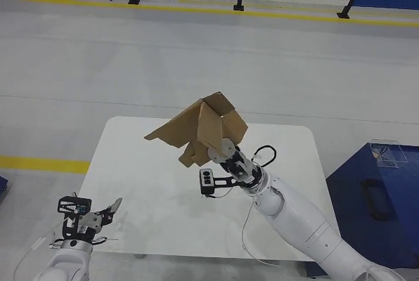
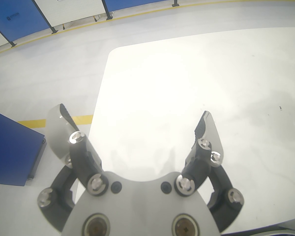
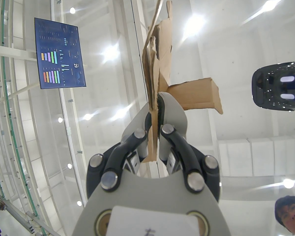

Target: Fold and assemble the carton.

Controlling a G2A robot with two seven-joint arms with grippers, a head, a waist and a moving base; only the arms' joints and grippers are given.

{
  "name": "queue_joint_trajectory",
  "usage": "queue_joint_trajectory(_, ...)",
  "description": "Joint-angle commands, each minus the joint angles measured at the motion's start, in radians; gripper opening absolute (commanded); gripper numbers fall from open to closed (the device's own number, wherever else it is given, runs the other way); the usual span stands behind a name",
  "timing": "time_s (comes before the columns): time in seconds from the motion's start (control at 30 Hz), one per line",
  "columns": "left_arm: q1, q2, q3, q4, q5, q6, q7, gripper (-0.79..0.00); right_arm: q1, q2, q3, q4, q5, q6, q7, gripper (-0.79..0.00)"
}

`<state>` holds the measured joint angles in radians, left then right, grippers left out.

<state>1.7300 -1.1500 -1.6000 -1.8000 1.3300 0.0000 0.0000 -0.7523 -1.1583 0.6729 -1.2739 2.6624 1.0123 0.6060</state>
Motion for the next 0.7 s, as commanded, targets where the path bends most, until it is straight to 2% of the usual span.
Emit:
queue_joint_trajectory(0.0, 0.000, 0.000, 0.000, 0.000, 0.000, 0.000, 0.000, 0.000, 0.064, 0.024, 0.064, 0.021, -0.140, 0.000, -0.023, -0.785)
queue_joint_trajectory(0.1, 0.000, 0.000, 0.000, 0.000, 0.000, 0.000, 0.000, 0.000, 0.060, 0.044, 0.173, 0.020, -0.475, -0.028, 0.169, -0.785)
queue_joint_trajectory(0.2, 0.000, 0.000, 0.000, 0.000, 0.000, 0.000, 0.000, 0.000, 0.040, 0.054, 0.237, 0.005, -0.804, -0.202, 0.395, -0.785)
queue_joint_trajectory(0.3, 0.000, 0.000, 0.000, 0.000, 0.000, 0.000, 0.000, 0.000, 0.042, 0.064, 0.279, 0.027, -1.071, -0.434, 0.577, -0.785)
queue_joint_trajectory(0.43, 0.000, 0.000, 0.000, 0.000, 0.000, 0.000, 0.000, 0.000, 0.053, 0.073, 0.337, 0.050, -1.274, -0.723, 0.706, -0.785)
queue_joint_trajectory(0.67, 0.000, 0.000, 0.000, 0.000, 0.000, 0.000, 0.000, 0.000, 0.014, 0.084, 0.460, 0.007, -1.425, -1.155, 0.784, -0.785)
